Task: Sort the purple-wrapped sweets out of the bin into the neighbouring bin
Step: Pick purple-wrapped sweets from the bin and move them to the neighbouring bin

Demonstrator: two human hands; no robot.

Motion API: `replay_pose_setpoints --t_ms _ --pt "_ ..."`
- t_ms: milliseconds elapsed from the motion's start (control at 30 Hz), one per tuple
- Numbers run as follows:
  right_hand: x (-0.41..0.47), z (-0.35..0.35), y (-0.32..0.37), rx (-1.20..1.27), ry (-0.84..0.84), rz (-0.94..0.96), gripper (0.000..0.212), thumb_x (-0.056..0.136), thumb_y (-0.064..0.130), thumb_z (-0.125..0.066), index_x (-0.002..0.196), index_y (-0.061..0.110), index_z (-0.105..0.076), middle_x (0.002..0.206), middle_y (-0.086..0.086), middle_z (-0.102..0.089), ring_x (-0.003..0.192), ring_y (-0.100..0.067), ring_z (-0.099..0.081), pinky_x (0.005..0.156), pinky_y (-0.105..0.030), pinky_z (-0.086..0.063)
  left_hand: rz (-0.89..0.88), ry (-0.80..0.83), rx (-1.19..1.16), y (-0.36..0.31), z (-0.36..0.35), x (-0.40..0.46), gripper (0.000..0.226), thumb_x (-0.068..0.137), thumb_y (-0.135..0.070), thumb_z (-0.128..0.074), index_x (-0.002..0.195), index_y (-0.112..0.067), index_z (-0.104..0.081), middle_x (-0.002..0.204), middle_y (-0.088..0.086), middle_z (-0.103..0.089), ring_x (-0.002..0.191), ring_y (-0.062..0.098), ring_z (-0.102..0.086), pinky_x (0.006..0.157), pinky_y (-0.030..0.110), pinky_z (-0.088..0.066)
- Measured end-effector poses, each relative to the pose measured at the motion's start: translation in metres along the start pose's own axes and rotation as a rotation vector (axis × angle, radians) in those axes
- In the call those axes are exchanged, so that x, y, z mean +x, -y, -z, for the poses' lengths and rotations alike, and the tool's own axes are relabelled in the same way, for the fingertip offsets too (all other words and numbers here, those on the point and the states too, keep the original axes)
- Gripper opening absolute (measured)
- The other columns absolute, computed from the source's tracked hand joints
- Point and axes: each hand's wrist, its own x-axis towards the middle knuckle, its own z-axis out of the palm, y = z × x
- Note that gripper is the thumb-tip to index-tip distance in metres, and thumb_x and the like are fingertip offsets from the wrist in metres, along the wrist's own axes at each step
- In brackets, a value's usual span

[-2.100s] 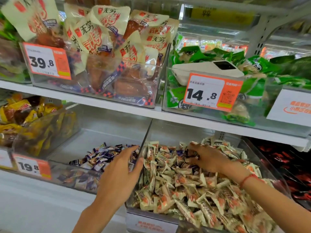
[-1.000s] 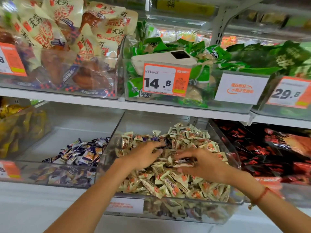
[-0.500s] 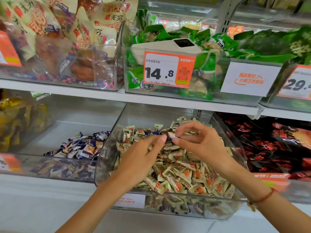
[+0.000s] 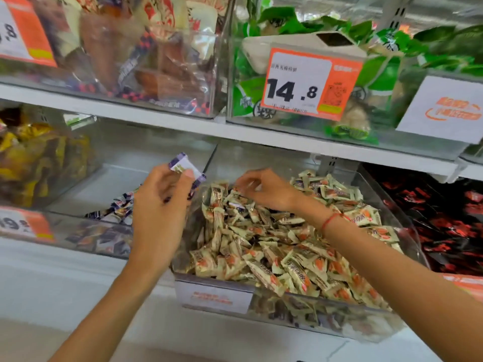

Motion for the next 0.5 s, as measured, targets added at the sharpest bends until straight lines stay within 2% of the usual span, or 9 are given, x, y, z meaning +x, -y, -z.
replay_pose_setpoints --t_ms 67,100,167,233,300,367,433,500 --pt "0.010 -0.017 -0.016 -0.276 0.143 -0.010 0.034 0.089 0.014 -0.064 0.123 0.018 -0.063 0.126 -0.004 -0.060 0.114 -0.021 -0.056 0.098 -0.033 -0.046 0.066 0.045 0.010 0.001 0.005 0.004 0.010 0.093 -0.020 -0.057 0.094 -0.029 -0.062 0.079 -0.015 -0.068 0.077 -0.001 -0.065 0.073 0.017 -0.050" --pt "0.012 -0.024 -0.021 -0.352 0.158 -0.004 0.033 0.089 0.016 -0.065 0.122 0.021 -0.064 0.127 -0.003 -0.060 0.115 -0.023 -0.056 0.097 -0.034 -0.047 0.081 0.066 0.025 0.001 0.006 0.006 0.011 0.093 -0.019 -0.057 0.095 -0.028 -0.063 0.078 -0.013 -0.068 0.075 -0.001 -0.065 0.070 0.015 -0.049" --pt "0.014 -0.033 -0.028 -0.390 0.106 0.019 0.028 0.088 0.019 -0.067 0.116 0.023 -0.068 0.122 -0.003 -0.064 0.110 -0.022 -0.059 0.092 -0.034 -0.049 0.074 0.085 0.079 0.002 0.009 0.008 0.011 0.092 -0.020 -0.057 0.091 -0.030 -0.063 0.076 -0.013 -0.068 0.072 -0.001 -0.063 0.071 0.019 -0.046" --pt "0.014 -0.032 -0.030 -0.329 0.064 0.014 0.025 0.087 0.021 -0.069 0.112 0.021 -0.071 0.117 0.000 -0.067 0.101 -0.014 -0.060 0.085 -0.026 -0.048 0.059 0.103 0.141 0.004 0.010 0.009 0.011 0.092 -0.025 -0.056 0.085 -0.033 -0.061 0.076 -0.016 -0.067 0.072 -0.005 -0.061 0.071 0.022 -0.046" --pt "0.007 -0.023 -0.022 -0.137 0.008 -0.034 0.025 0.088 0.018 -0.068 0.113 0.016 -0.070 0.117 0.006 -0.065 0.093 -0.003 -0.058 0.078 -0.011 -0.045 0.025 0.126 0.215 0.006 0.009 0.009 0.008 0.094 -0.030 -0.053 0.088 -0.032 -0.058 0.081 -0.018 -0.065 0.076 -0.008 -0.059 0.071 0.018 -0.044" --pt "-0.009 -0.012 -0.002 0.229 -0.057 -0.100 0.027 0.088 0.015 -0.068 0.115 0.015 -0.068 0.113 0.009 -0.066 0.083 0.004 -0.061 0.069 -0.002 -0.044 -0.024 0.139 0.281 0.007 0.006 0.008 0.008 0.095 -0.034 -0.051 0.096 -0.029 -0.058 0.090 -0.019 -0.064 0.085 -0.007 -0.059 0.075 0.014 -0.044" --pt "-0.031 -0.004 0.023 0.670 -0.087 -0.127 0.030 0.083 0.016 -0.070 0.112 0.020 -0.067 0.104 0.001 -0.073 0.080 0.002 -0.067 0.068 -0.008 -0.050 -0.063 0.139 0.341 0.008 0.003 0.008 0.011 0.094 -0.035 -0.051 0.099 -0.028 -0.058 0.094 -0.018 -0.064 0.090 -0.003 -0.060 0.080 0.021 -0.047" --pt "-0.050 0.000 0.041 0.913 -0.098 -0.097 0.030 0.076 0.021 -0.072 0.106 0.022 -0.067 0.093 0.001 -0.075 0.084 -0.005 -0.069 0.072 -0.015 -0.054 -0.079 0.129 0.375 0.009 0.001 0.008 0.013 0.095 -0.035 -0.051 0.098 -0.027 -0.061 0.094 -0.014 -0.067 0.091 0.004 -0.062 0.083 0.030 -0.050"
